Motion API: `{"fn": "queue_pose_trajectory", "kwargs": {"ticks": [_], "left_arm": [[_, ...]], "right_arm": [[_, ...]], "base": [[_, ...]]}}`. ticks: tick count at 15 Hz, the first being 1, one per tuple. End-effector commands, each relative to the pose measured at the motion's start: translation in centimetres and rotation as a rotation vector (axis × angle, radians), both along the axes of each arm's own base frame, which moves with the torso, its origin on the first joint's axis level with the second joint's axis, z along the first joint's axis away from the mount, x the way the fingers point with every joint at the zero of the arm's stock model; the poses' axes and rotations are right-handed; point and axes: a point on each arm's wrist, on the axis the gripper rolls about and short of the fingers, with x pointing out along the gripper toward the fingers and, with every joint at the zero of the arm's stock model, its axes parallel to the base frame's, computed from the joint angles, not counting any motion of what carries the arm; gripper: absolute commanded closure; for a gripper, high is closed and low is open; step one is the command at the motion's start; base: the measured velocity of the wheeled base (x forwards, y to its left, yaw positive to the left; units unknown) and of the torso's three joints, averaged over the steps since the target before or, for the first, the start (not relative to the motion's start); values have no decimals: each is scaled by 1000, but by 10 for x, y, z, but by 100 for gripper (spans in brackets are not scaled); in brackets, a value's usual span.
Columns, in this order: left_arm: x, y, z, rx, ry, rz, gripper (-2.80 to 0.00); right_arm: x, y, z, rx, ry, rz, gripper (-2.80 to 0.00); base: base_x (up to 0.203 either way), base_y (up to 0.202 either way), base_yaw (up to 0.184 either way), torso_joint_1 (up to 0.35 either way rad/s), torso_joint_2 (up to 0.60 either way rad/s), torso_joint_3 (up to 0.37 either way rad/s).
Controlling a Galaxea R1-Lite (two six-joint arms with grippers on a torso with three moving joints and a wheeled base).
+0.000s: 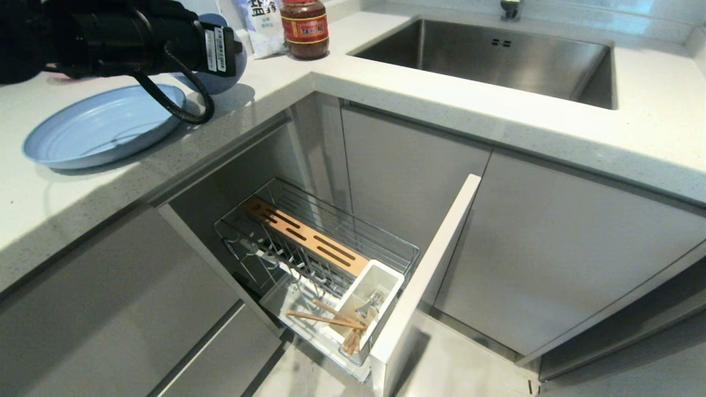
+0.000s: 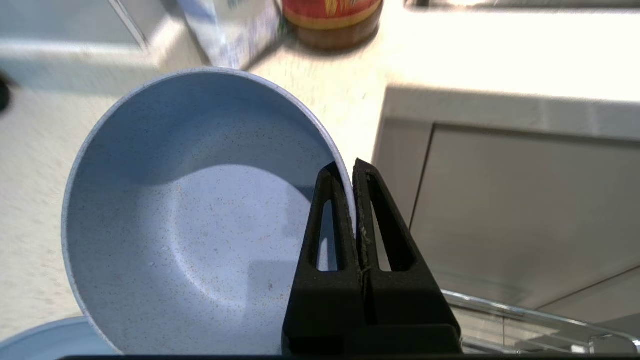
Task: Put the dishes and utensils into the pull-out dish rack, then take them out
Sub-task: Pick up the bowl and place it in the cupboard
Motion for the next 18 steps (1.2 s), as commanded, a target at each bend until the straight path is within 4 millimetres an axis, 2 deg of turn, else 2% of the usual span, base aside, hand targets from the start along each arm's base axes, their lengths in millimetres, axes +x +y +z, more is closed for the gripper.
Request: {"fn": "queue_pose_trajectory", "kwargs": {"ticks": [1,3,6,9,10,14,18], "left_arm": [[-29,1,21,6,-75,-20,0],[-50,-12,31,3,-118,-74,0],[-91,-22,56,-101,-242,-159,0],[-127,-44,65,-408,-169,-294,0],[-134,-49,61,-487,-115,-324,0],[-147,-54,25,-748,175,-383,0],[-143,-60,-11,-982,381,-404,0]], "right_arm": [[0,0,0,1,-2,0,0],[0,0,0,1,-2,0,0],[0,0,0,-1,-2,0,0],[0,0,0,0,-2,0,0],[0,0,0,-1,-2,0,0],[0,0,0,0,-2,0,0],[0,0,0,-1,-2,0,0]], "base": [[0,0,0,0,0,0],[0,0,0,0,0,0],[0,0,0,0,0,0],[0,0,0,0,0,0],[0,0,0,0,0,0],[0,0,0,0,0,0],[0,0,0,0,0,0]]}}
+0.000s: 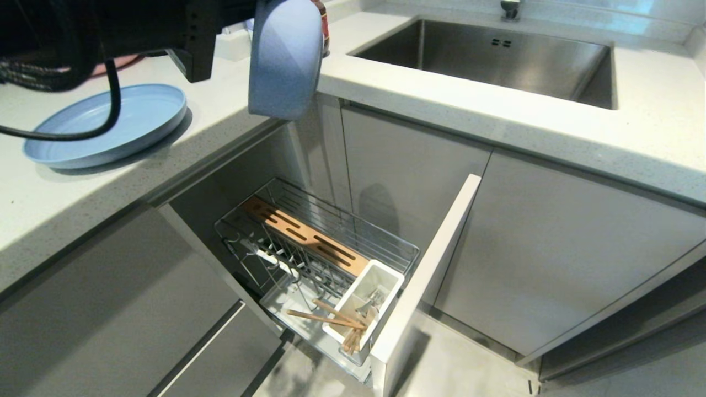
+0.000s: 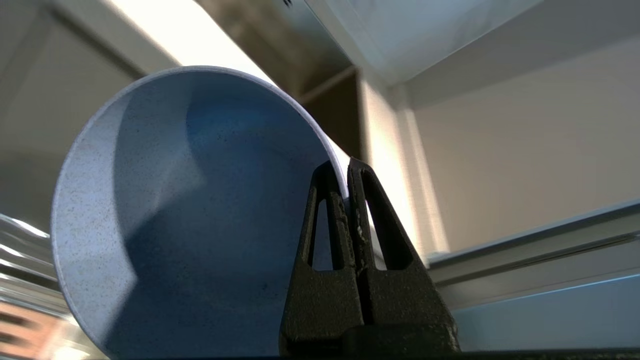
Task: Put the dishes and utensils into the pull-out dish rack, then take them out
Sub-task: Pick up the bowl and place it in the cupboard
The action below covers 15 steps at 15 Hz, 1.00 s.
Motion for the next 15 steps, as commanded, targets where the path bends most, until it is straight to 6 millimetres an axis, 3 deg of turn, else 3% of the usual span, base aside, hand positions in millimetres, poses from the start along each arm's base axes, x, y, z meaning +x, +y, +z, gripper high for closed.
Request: {"fn": "queue_pose_trajectory", "kwargs": {"ticks": [1,7,15], "left_arm": [[5,-4,-27,-100,149,-20,0],[45,-43,-73,-332,372,-36,0],[118,-91,-158,-401,392,250,0]], "right_arm": [[0,0,0,0,-3,0,0],[0,0,0,0,-4,0,0],[0,0,0,1,-3,0,0]], "base": [[0,0,0,0,0,0],[0,0,0,0,0,0],[0,0,0,0,0,0]]}}
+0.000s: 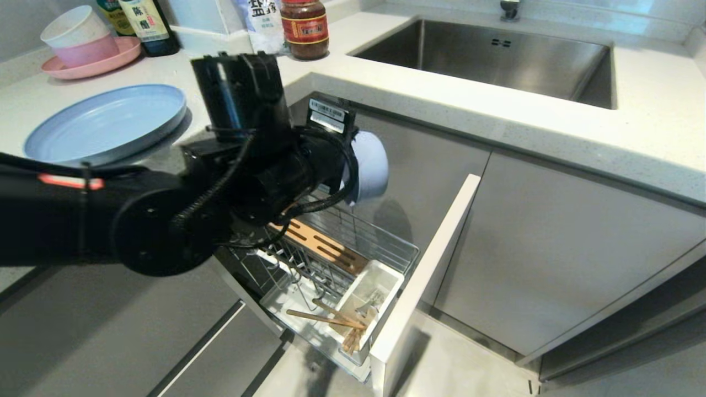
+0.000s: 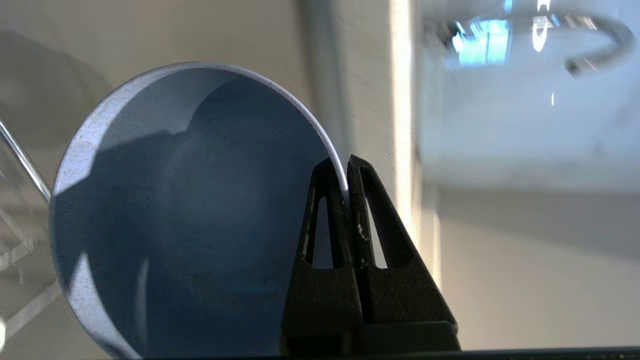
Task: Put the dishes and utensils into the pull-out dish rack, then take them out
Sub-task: Pick up the bowl and place it in the cupboard
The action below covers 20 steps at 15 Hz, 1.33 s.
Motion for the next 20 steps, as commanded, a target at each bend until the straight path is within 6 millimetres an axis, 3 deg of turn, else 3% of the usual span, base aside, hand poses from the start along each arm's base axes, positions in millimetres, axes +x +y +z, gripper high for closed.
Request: {"fn": "queue_pose_trajectory", "kwargs": {"ticks": [1,11,20], "left_arm": [[29,-20,-44,21,36,50,0],[59,-21,-109,-55,-39,159,0],[76,-20,-136,-49,-30,201,0]], "right_arm": [[0,0,0,1,-2,0,0],[0,0,0,-1,-2,0,0],[0,0,0,1,-2,0,0]], "base": [[0,0,0,0,0,0],[0,0,0,0,0,0],[0,0,0,0,0,0]]}}
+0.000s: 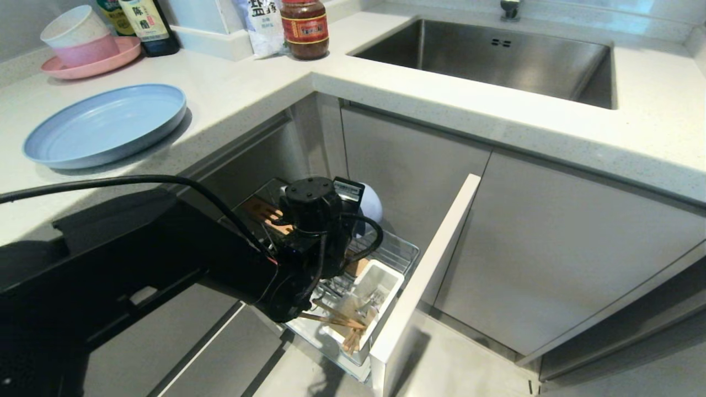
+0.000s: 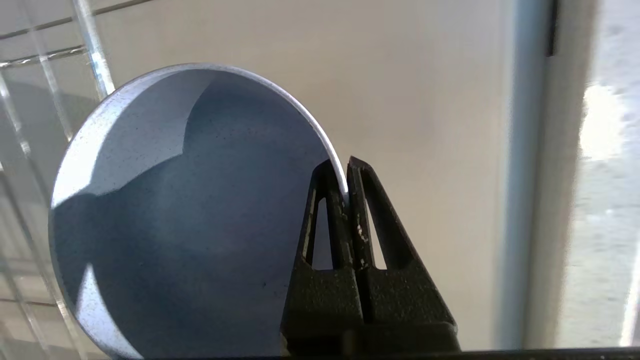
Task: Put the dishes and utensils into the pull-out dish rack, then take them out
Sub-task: Pick up the bowl and place it in the cupboard
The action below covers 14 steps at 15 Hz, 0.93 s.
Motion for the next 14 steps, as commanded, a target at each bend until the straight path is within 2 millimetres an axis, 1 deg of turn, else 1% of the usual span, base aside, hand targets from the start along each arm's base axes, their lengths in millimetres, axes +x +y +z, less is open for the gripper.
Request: {"fn": "queue_pose_trajectory", "kwargs": {"ticks": [1,3,9,14], "left_arm": [[4,-2,-12,3,18,5,0],[7,-2,-19,4,22,8,0],[12,-2,-29,-15,-1,14,0],[14,-2,-34,-12,6,15,0]], "right_arm": [[0,0,0,0,-2,0,0],[0,0,0,0,-2,0,0],[0,0,0,0,-2,0,0],[0,0,0,1,-2,0,0]], "base": [[0,0,0,0,0,0],[0,0,0,0,0,0],[0,0,0,0,0,0],[0,0,0,0,0,0]]}}
